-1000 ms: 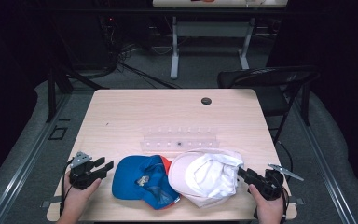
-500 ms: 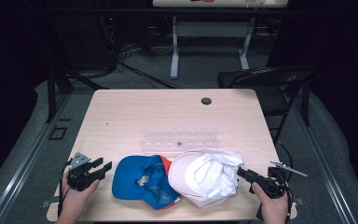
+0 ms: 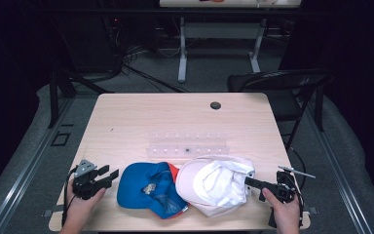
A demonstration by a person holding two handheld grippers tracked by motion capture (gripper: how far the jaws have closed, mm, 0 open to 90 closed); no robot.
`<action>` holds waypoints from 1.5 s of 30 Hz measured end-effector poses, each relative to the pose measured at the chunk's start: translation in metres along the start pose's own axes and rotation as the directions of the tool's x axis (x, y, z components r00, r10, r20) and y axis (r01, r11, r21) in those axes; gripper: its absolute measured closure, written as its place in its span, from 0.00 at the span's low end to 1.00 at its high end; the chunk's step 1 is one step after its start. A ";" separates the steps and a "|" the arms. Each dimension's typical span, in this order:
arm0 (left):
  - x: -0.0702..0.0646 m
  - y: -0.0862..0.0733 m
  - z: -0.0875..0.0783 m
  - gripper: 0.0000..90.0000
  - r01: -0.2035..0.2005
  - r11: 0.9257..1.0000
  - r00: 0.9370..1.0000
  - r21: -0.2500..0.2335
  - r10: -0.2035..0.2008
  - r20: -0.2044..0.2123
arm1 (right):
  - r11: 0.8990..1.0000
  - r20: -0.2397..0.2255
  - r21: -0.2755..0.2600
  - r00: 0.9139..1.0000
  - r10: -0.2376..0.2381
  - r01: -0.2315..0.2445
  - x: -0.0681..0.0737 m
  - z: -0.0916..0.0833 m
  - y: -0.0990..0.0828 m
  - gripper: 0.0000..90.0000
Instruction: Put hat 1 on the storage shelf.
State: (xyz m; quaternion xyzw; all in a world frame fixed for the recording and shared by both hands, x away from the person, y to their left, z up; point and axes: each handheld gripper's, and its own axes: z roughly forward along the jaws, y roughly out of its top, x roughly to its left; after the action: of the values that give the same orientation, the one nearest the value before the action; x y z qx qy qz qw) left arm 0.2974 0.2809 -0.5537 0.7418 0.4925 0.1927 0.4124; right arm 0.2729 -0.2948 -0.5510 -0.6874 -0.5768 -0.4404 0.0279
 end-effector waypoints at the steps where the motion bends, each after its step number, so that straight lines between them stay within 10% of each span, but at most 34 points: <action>1: 0.000 0.000 0.000 0.59 0.000 1.000 1.000 0.001 0.000 0.000 | 1.000 0.000 0.000 1.000 0.000 0.000 0.000 0.000 0.000 0.46; 18: 0.000 0.000 0.001 0.59 0.001 1.000 1.000 0.001 -0.001 0.000 | 0.998 -0.060 0.060 0.998 0.030 -0.026 -0.005 0.023 0.005 0.46; 45: -0.001 -0.001 0.002 0.59 -0.001 1.000 1.000 0.002 0.001 -0.004 | 0.998 -0.169 0.059 0.985 0.019 -0.009 0.029 -0.011 0.025 0.58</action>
State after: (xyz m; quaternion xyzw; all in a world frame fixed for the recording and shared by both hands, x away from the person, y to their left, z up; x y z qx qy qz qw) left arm 0.2976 0.2790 -0.5552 0.7421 0.4929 0.1939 0.4108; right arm 0.2854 -0.2861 -0.5142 -0.6504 -0.5801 -0.4801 0.0997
